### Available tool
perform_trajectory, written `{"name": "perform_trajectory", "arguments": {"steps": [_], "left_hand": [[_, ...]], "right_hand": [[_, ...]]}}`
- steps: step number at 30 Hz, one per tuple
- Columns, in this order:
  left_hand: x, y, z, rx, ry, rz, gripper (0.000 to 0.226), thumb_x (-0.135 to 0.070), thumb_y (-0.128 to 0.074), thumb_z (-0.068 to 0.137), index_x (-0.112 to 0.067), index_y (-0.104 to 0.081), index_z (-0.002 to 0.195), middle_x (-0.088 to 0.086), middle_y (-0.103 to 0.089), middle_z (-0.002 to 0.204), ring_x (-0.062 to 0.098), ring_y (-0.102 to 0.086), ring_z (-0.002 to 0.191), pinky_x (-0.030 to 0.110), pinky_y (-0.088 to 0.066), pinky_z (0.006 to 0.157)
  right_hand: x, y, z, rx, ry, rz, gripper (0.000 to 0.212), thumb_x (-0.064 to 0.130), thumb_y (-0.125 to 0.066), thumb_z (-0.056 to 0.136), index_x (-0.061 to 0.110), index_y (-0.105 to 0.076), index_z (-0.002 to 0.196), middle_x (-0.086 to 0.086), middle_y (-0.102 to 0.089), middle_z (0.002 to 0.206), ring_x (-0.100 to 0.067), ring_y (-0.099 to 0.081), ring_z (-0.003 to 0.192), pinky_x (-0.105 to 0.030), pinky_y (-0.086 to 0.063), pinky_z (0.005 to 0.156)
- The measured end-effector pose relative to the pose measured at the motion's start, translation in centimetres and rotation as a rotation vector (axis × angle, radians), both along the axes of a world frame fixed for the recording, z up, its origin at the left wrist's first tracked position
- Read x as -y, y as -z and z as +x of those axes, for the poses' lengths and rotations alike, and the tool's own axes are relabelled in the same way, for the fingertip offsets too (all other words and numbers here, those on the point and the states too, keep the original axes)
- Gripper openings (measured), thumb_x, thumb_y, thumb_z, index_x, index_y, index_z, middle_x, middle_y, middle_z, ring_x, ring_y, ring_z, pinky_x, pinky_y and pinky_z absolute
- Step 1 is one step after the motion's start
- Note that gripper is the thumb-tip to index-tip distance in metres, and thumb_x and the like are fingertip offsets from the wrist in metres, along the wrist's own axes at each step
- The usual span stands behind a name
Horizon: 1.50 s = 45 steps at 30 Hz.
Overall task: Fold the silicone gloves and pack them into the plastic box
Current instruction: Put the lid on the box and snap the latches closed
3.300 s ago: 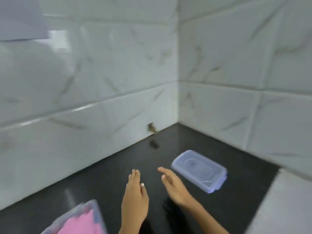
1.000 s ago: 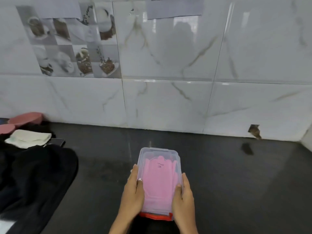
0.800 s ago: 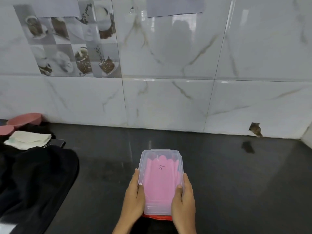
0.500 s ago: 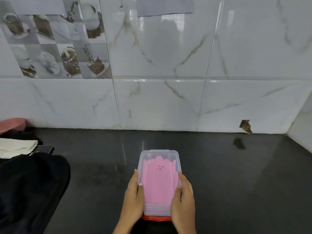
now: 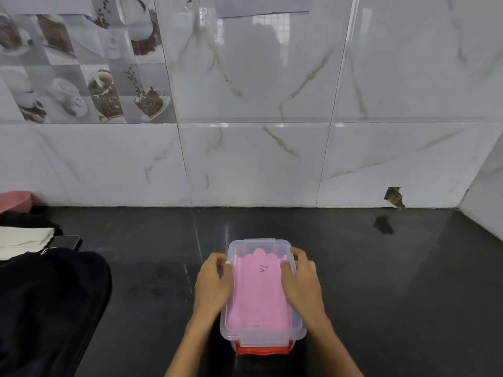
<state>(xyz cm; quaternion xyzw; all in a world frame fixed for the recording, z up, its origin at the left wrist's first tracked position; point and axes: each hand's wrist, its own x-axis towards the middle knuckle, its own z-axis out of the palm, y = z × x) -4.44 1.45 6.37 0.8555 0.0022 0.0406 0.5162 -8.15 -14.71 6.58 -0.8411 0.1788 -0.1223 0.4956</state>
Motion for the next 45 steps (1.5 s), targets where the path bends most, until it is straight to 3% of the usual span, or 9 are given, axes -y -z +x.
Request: {"name": "perform_trajectory", "arguments": {"steps": [5, 8, 20, 28, 32, 38, 41, 43, 45], "left_hand": [[2.0, -0.5, 5.3, -0.03, 0.074, 0.217, 0.028, -0.026, -0.033, 0.1, -0.008, -0.053, 0.107, 0.01, -0.06, 0.109, 0.019, -0.055, 0.091, 0.031, -0.044, 0.079], [2.7, 0.0, 6.7, -0.062, 0.092, 0.273, 0.035, -0.029, -0.025, 0.102, -0.009, -0.05, 0.088, 0.015, -0.062, 0.102, 0.018, -0.051, 0.082, 0.03, -0.04, 0.074], [2.8, 0.9, 7.6, -0.146, 0.161, 0.304, 0.039, -0.039, -0.017, 0.101, -0.012, -0.044, 0.097, 0.014, -0.059, 0.109, 0.031, -0.057, 0.103, 0.048, -0.045, 0.094], [2.9, 1.3, 7.1, -0.156, 0.04, 0.225, 0.043, -0.045, -0.024, 0.099, -0.011, -0.05, 0.104, 0.012, -0.06, 0.11, 0.027, -0.058, 0.1, 0.042, -0.046, 0.089], [2.8, 0.6, 6.2, 0.078, -0.08, 0.227, 0.038, -0.04, -0.034, 0.099, -0.015, -0.046, 0.124, 0.006, -0.051, 0.13, 0.022, -0.055, 0.11, 0.039, -0.042, 0.094], [4.0, -0.4, 5.8, 0.413, 0.329, 0.402, 0.045, -0.036, -0.032, 0.1, -0.028, -0.032, 0.144, -0.009, -0.03, 0.153, 0.009, -0.026, 0.142, 0.034, -0.02, 0.113], [5.4, 0.2, 6.1, 0.297, 0.503, 0.618, 0.047, -0.037, -0.028, 0.1, -0.03, -0.025, 0.147, -0.007, -0.019, 0.158, 0.013, -0.015, 0.146, 0.039, -0.012, 0.117], [5.8, 0.9, 5.9, 0.252, 0.527, 0.752, 0.048, -0.039, -0.023, 0.101, -0.03, -0.021, 0.147, -0.006, -0.017, 0.158, 0.015, -0.012, 0.147, 0.039, -0.005, 0.118], [5.8, 1.2, 5.7, 0.237, 0.485, 0.785, 0.048, -0.039, -0.022, 0.1, -0.03, -0.02, 0.148, -0.007, -0.018, 0.158, 0.015, -0.013, 0.146, 0.04, -0.004, 0.118]], "right_hand": [[1.3, -0.4, 5.5, -0.133, -0.1, -0.123, 0.037, 0.033, -0.027, 0.1, 0.014, -0.041, 0.13, -0.016, -0.049, 0.123, -0.028, -0.054, 0.1, -0.032, -0.039, 0.08], [1.9, -0.1, 7.1, -0.175, -0.147, -0.178, 0.035, 0.032, -0.023, 0.101, 0.008, -0.048, 0.106, -0.015, -0.057, 0.106, -0.024, -0.054, 0.088, -0.035, -0.044, 0.077], [2.5, 1.4, 8.3, -0.136, -0.149, -0.134, 0.033, 0.036, -0.024, 0.1, 0.012, -0.046, 0.094, -0.001, -0.052, 0.082, -0.009, -0.046, 0.066, -0.024, -0.036, 0.055], [2.5, 1.1, 7.6, -0.173, -0.075, -0.172, 0.044, 0.044, -0.026, 0.098, 0.011, -0.05, 0.114, -0.007, -0.058, 0.107, -0.02, -0.056, 0.092, -0.036, -0.044, 0.081], [1.0, -1.0, 5.0, -0.083, 0.125, -0.578, 0.052, 0.046, -0.026, 0.098, 0.012, -0.043, 0.132, -0.009, -0.053, 0.125, -0.022, -0.053, 0.108, -0.036, -0.04, 0.092], [-6.9, 0.2, -4.3, -0.157, -0.031, -0.643, 0.086, 0.066, -0.02, 0.084, 0.01, -0.014, 0.149, -0.018, -0.021, 0.155, -0.032, -0.021, 0.143, -0.037, -0.011, 0.117], [-9.1, 0.9, -6.1, -0.147, -0.012, -0.756, 0.117, 0.063, -0.081, 0.039, -0.003, -0.042, 0.128, -0.021, -0.07, 0.106, -0.034, -0.069, 0.097, -0.038, -0.008, 0.118], [-9.0, 1.1, -6.0, -0.139, 0.006, -0.734, 0.125, 0.063, -0.083, 0.031, -0.005, -0.037, 0.126, -0.008, -0.076, 0.086, -0.025, -0.074, 0.077, -0.033, 0.006, 0.117], [-8.1, 1.3, -6.2, -0.042, -0.014, -0.796, 0.096, 0.074, -0.068, 0.048, 0.003, -0.058, 0.112, -0.004, -0.077, 0.085, -0.021, -0.074, 0.075, -0.029, -0.023, 0.114]]}}
